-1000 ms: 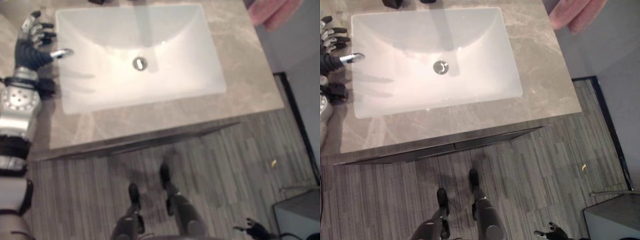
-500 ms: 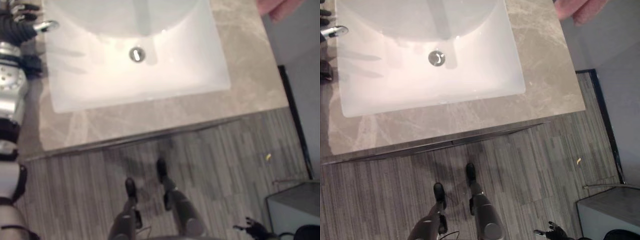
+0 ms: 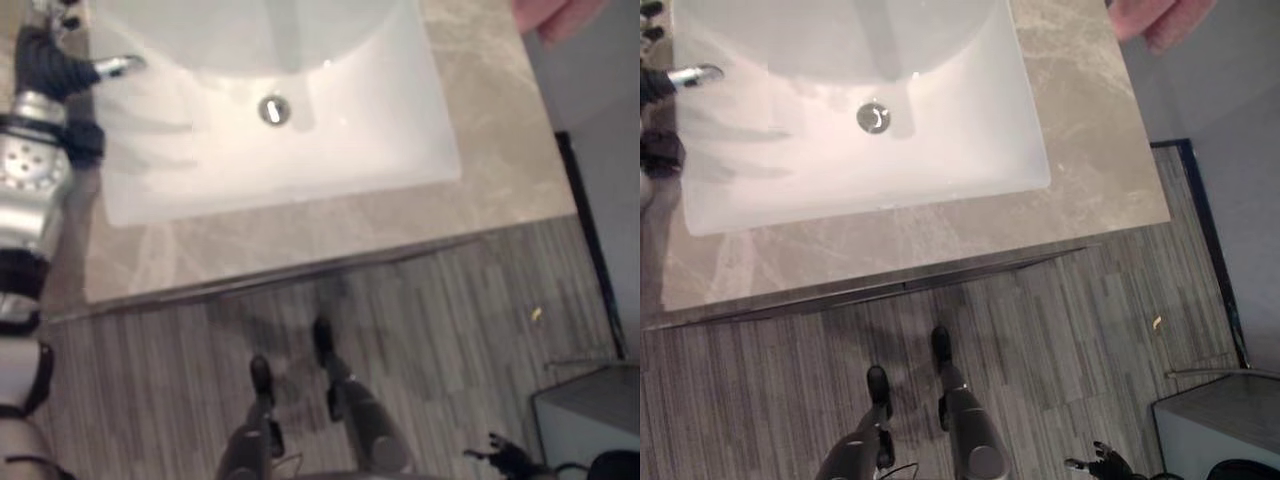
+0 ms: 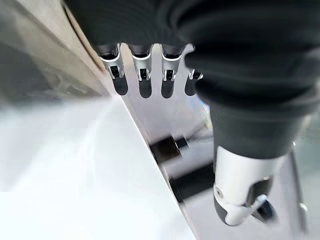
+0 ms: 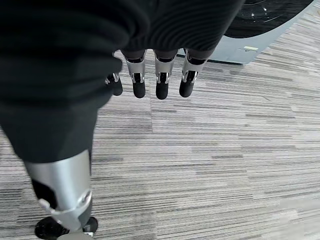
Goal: Put brush and paste in cup on sink, flatten towel.
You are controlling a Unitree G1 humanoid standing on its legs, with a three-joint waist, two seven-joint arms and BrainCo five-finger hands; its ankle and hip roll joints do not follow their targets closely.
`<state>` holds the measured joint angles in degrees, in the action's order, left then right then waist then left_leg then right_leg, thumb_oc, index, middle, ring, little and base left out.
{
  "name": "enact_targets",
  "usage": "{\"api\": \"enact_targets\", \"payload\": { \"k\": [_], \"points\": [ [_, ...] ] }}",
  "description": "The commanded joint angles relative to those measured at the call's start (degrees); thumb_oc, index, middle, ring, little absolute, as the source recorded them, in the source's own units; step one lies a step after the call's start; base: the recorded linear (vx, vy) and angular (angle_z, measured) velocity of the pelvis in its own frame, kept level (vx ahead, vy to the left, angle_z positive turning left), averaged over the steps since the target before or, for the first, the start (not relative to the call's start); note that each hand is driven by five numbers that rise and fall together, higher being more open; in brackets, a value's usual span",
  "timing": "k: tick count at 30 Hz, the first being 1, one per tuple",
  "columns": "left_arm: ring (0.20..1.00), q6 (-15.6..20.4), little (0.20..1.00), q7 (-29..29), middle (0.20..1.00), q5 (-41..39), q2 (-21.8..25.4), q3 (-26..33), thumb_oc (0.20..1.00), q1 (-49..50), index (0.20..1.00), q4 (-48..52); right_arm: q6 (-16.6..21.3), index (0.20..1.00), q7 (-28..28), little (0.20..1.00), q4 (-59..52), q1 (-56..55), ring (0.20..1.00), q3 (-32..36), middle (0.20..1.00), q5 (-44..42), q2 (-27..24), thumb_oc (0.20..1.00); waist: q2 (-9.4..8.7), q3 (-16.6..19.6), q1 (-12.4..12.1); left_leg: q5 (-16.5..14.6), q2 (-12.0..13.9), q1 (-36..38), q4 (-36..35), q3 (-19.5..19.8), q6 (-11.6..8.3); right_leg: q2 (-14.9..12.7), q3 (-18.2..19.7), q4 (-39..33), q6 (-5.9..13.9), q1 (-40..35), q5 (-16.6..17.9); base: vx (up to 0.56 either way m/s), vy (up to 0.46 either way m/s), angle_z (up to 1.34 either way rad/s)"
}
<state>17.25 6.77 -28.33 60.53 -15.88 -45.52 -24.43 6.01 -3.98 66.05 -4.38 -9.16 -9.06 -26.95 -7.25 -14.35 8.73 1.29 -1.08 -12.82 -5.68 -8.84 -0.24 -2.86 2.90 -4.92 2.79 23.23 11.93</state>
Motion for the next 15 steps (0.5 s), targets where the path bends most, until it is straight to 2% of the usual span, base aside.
{"api": "enact_targets", "payload": {
  "k": [1,7,15],
  "points": [
    [1.000,2.81,1.000,-3.64,1.000,-2.40,1.94,6.17,1.000,6.59,1.000,3.75,-1.13,1.000,-0.08,1.000,3.27,-3.57,1.000,2.33,1.000,-0.15,-2.10,1.000,3.32,2.72,-1.41,-2.41,2.50,-0.18,0.68,0.87,-0.53,-2.83,-3.05,-0.08,3.22,-8.05,-8.91,0.00,0.006,0.08],
    [1.000,2.85,1.000,-6.39,1.000,-3.58,3.61,10.88,1.000,13.41,1.000,6.58,-1.30,1.000,-0.53,1.000,4.71,-3.64,1.000,3.19,1.000,1.27,-1.91,1.000,3.73,3.34,-2.02,-2.73,2.22,0.86,0.68,1.76,-0.56,-3.17,-4.11,-0.08,3.19,-9.87,-9.42,-0.03,0.023,0.12],
    [1.000,3.47,1.000,-4.45,1.000,-4.40,4.56,12.72,1.000,11.13,1.000,3.57,-1.22,1.000,-0.26,1.000,5.77,-2.83,1.000,3.03,1.000,1.67,-1.77,1.000,3.00,3.27,-2.11,-2.39,1.96,0.51,0.68,2.64,-0.54,-3.32,-5.39,-0.08,3.29,-10.10,-9.39,-0.03,0.027,0.19]
  ]
}}
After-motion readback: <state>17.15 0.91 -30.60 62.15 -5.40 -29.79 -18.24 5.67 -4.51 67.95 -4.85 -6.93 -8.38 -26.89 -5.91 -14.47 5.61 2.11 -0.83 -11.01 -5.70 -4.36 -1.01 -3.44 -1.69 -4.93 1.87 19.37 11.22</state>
